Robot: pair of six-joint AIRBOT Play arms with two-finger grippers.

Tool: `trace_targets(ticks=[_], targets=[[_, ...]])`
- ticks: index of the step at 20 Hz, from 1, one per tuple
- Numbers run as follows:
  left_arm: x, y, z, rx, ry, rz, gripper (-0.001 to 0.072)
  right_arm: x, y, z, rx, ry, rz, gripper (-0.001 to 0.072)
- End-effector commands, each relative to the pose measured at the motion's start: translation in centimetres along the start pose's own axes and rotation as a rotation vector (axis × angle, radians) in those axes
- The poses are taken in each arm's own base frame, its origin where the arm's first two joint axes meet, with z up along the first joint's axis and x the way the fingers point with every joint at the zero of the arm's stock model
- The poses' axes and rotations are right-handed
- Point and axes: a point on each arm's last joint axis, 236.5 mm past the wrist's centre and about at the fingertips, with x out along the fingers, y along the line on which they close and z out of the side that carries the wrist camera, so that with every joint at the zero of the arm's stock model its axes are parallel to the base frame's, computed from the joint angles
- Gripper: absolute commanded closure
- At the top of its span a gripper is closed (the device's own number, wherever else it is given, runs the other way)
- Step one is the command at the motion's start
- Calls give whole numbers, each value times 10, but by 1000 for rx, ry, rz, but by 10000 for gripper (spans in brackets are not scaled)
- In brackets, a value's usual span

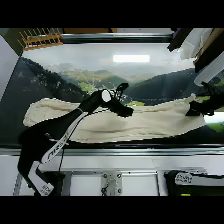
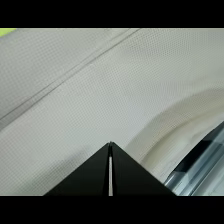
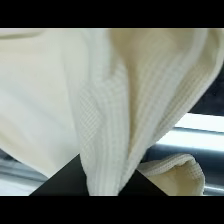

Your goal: Fold the clothes and pants, and hang the long-sleeved shirts on hangers.

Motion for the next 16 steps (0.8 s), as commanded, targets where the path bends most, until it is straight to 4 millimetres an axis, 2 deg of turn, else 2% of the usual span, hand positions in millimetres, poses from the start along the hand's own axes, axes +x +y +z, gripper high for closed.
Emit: trace_targets(ticks=[1, 4, 6, 10, 13, 14, 16], targets=[[38, -23, 10, 61, 25, -26, 688, -49, 53, -1, -80, -40, -91, 695], [64, -37, 11, 101, 54, -47, 687, -70, 110, -3, -110, -81, -102, 695], [75, -44, 9, 121, 80, -58, 688, -74, 135, -6, -129, -85, -127, 695], [85, -44, 7, 114, 100, -62, 688, -71, 175, -12, -213, -80, -186, 694], [77, -35, 10, 76, 107, -57, 688, -67, 209, -16, -252, -98, -170, 695], [68, -24, 14, 37, 106, -38, 688, -66, 219, -18, -256, -102, -162, 695], [38, 9, 33, 33, 71, 51, 688, -60, 239, -26, -264, -96, -150, 695]])
